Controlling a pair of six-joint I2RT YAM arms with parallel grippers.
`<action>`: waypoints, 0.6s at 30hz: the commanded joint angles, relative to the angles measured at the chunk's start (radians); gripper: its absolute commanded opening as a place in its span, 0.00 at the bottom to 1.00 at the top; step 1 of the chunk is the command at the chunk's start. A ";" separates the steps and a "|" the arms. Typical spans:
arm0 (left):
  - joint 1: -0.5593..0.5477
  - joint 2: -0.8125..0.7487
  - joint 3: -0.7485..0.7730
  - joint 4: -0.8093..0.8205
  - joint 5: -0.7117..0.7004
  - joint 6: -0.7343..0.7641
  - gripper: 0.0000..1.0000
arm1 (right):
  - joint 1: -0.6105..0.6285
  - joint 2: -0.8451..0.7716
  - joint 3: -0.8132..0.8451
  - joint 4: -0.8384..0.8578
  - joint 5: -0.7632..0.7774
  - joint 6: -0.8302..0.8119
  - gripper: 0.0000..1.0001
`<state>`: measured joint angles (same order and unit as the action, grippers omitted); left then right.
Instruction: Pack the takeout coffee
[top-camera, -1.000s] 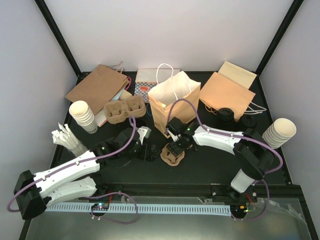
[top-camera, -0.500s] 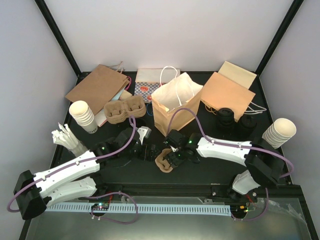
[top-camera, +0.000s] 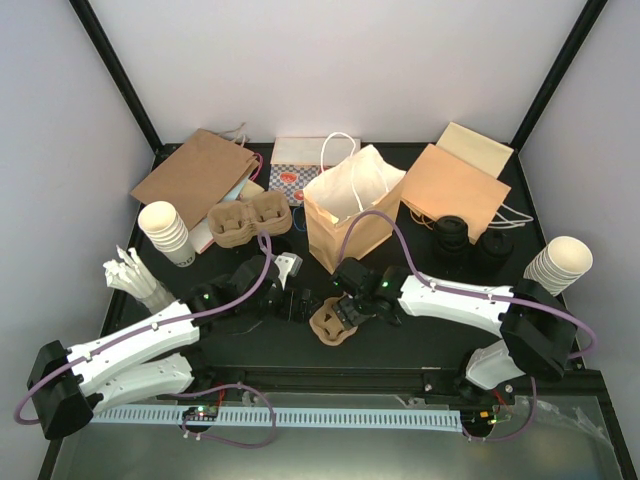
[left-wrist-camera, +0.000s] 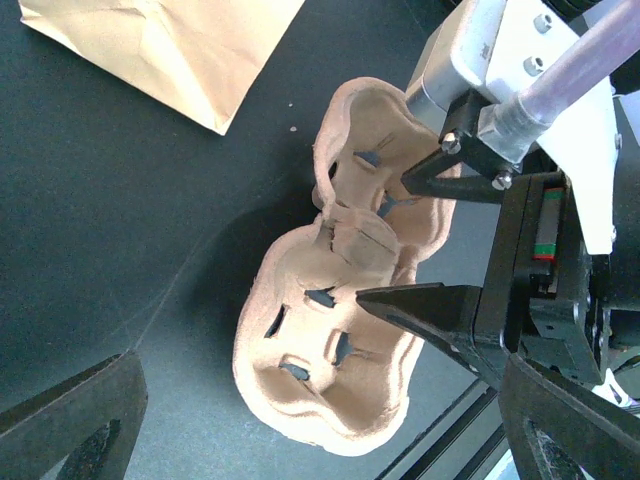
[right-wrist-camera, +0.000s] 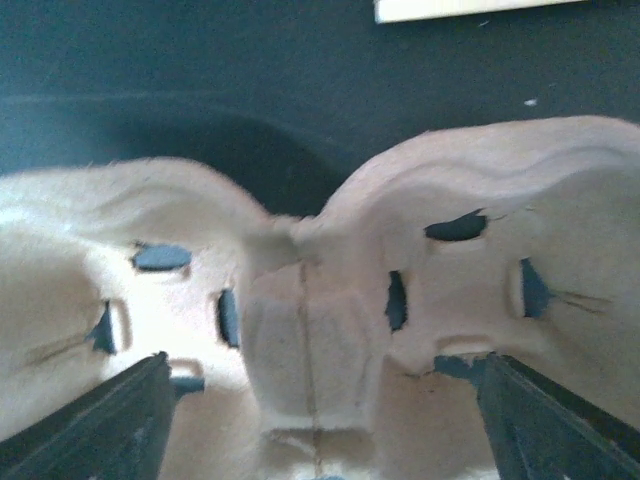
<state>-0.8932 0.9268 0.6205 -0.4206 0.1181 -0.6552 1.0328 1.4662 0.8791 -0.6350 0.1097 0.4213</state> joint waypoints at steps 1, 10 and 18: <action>0.008 -0.020 0.024 -0.006 -0.004 -0.003 0.99 | 0.003 0.002 0.029 0.032 0.124 0.008 0.89; 0.008 -0.023 0.022 -0.003 -0.014 0.005 0.99 | 0.002 -0.040 -0.006 0.029 0.177 0.015 1.00; 0.008 -0.013 0.026 0.008 -0.005 0.008 0.99 | 0.002 -0.021 -0.008 0.045 0.128 -0.003 0.99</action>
<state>-0.8909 0.9161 0.6205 -0.4198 0.1177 -0.6548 1.0328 1.4406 0.8761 -0.6186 0.2478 0.4278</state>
